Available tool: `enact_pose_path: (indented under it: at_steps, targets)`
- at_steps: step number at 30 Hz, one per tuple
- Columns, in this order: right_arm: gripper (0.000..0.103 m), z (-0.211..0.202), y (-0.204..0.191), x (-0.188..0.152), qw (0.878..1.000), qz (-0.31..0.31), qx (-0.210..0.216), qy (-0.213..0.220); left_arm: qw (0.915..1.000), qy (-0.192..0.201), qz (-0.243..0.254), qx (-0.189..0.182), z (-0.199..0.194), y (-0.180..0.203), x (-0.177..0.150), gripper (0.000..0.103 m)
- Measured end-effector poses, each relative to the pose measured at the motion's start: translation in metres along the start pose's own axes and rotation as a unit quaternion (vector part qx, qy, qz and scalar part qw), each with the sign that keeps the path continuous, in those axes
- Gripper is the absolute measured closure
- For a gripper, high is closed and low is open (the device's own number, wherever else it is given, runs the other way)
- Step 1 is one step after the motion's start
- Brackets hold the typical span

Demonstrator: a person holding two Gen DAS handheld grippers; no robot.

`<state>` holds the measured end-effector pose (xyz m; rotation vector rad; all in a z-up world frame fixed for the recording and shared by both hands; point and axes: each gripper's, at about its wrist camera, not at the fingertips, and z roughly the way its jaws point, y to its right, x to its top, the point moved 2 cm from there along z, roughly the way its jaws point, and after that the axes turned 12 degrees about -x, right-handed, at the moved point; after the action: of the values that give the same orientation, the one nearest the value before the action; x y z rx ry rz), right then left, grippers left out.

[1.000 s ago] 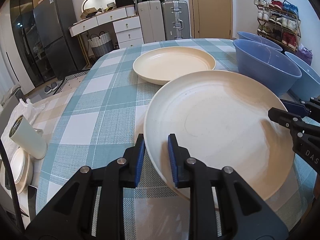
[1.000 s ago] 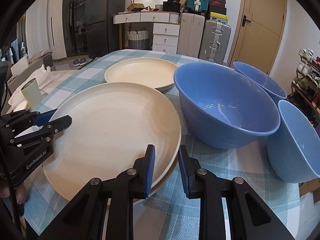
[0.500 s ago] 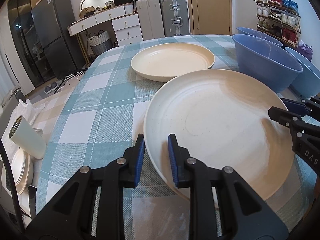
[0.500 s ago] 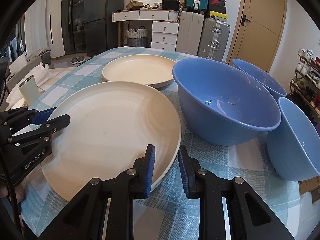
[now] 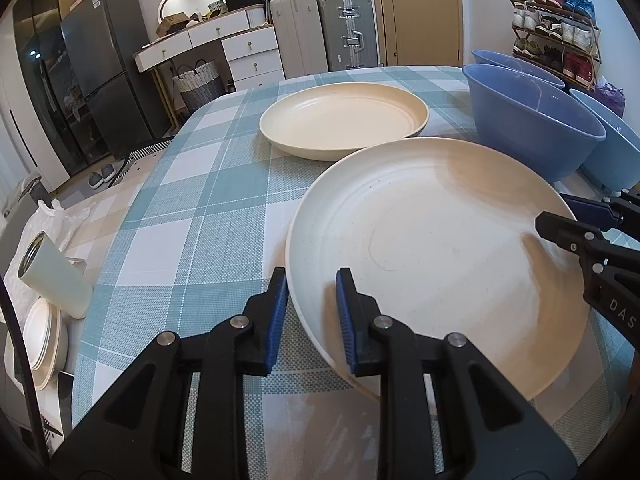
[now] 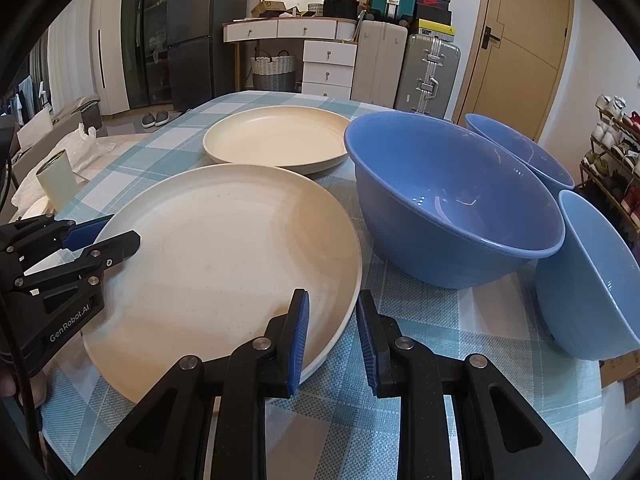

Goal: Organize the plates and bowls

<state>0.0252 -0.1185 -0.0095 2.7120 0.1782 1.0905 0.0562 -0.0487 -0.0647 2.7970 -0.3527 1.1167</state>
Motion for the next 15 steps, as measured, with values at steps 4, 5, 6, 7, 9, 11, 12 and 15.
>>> enact_pose_path:
  at_steps: [4, 5, 6, 7, 9, 11, 12, 15]
  targets:
    - [0.079, 0.0027, 0.0001, -0.0014, 1.000, 0.002, 0.003, -0.003, 1.0000, -0.001, 0.002, -0.005, 0.0009, 0.0012, -0.0006, 0.079]
    - [0.079, 0.0034, 0.0005, -0.0022, 1.000, 0.003, 0.003, -0.003, 1.0000, -0.001, 0.003, -0.005, 0.0009, 0.0017, -0.0008, 0.079]
    - [0.079, 0.0038, 0.0010, -0.0024, 1.000, 0.004, 0.002, -0.004, 1.0000, -0.001, 0.003, -0.006, 0.0004, 0.0019, -0.0010, 0.079]
    - [0.079, 0.0037, 0.0011, -0.0025, 1.000, 0.004, 0.001, -0.003, 1.0000, -0.001, 0.002, -0.007, 0.0001, 0.0016, -0.0010, 0.079]
    - [0.079, 0.0029, 0.0013, -0.0026, 1.000, 0.004, -0.001, -0.002, 0.9999, 0.001, -0.003, -0.011, -0.0009, 0.0001, -0.0009, 0.079]
    - [0.079, 0.0016, 0.0012, -0.0023, 1.000, 0.003, -0.001, -0.002, 0.9999, 0.002, -0.006, -0.016, -0.0023, -0.0012, -0.0003, 0.078]
    - [0.078, 0.0000, 0.0009, -0.0022, 1.000, 0.002, 0.000, -0.001, 0.9998, 0.004, -0.005, -0.017, -0.0036, -0.0013, 0.0002, 0.076]
    - [0.077, -0.0046, 0.0019, -0.0010, 1.000, 0.000, 0.000, 0.003, 0.9997, 0.010, -0.009, -0.020, -0.0090, -0.0027, 0.0032, 0.064]
